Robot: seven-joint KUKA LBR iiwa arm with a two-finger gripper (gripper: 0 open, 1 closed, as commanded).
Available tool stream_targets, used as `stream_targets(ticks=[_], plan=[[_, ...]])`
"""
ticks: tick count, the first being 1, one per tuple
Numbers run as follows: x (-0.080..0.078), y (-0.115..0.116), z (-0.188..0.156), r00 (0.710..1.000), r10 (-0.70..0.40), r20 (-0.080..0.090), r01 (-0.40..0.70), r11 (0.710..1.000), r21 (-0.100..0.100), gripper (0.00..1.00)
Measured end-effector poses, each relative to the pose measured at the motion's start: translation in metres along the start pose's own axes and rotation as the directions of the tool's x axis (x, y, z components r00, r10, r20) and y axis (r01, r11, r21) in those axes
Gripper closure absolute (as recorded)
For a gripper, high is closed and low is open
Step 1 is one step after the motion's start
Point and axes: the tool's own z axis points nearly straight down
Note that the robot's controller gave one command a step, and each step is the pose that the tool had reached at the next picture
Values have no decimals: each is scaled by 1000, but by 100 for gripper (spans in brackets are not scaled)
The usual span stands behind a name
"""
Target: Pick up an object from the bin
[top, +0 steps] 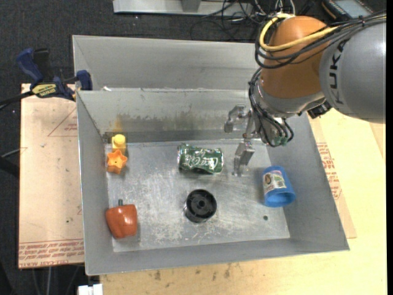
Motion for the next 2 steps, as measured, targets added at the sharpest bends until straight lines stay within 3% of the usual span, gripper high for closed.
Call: stream_targets(ticks=[1,2], plan=[[46,3,128,1000,19,9,-19,1000,-1,100],[46,3,128,1000,19,9,-19,1000,-1,100]])
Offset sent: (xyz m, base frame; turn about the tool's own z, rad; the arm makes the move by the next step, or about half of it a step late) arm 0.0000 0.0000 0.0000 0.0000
